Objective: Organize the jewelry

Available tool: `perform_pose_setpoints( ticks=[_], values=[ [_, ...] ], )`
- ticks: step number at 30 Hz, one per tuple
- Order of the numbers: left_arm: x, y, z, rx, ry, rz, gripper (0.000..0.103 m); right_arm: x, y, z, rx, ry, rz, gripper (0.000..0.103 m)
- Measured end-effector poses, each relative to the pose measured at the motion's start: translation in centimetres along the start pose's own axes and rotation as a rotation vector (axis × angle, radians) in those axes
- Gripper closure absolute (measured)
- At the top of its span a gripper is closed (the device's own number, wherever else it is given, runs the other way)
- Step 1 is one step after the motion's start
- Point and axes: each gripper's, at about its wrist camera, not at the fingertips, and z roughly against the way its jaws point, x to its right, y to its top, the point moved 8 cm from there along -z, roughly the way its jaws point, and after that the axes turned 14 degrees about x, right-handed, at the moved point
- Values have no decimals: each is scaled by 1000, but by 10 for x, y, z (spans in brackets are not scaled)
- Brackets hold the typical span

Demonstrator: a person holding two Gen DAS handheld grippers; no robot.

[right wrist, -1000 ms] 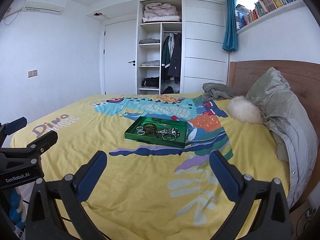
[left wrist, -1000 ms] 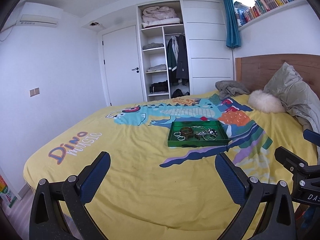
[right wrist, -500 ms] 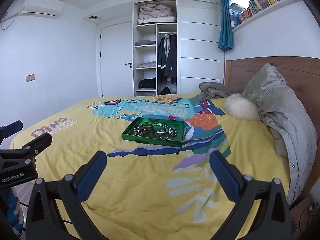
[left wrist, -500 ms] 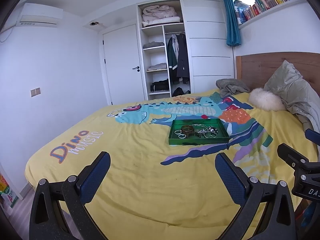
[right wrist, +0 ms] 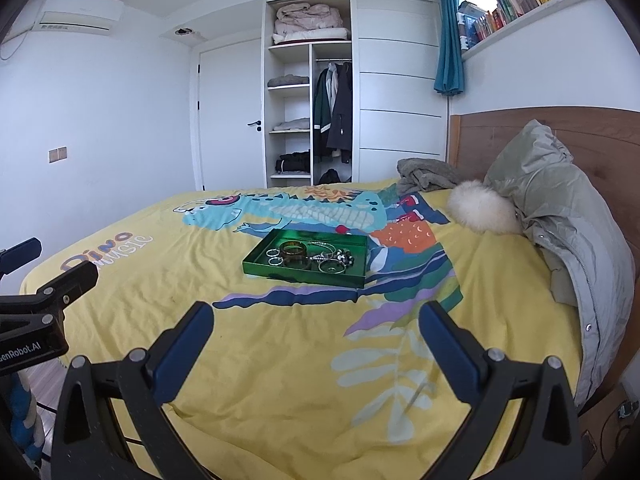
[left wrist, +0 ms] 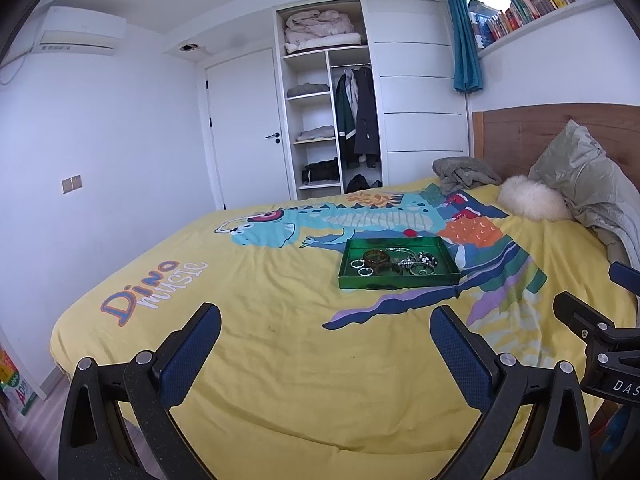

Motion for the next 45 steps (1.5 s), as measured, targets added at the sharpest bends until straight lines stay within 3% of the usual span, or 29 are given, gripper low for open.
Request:
perform_pose_setpoints(
  ticks=[45],
  values=[
    [1,-6,-1,-24,-7,10,0,-1,-8,1,-8,-2,8,0]
  ],
)
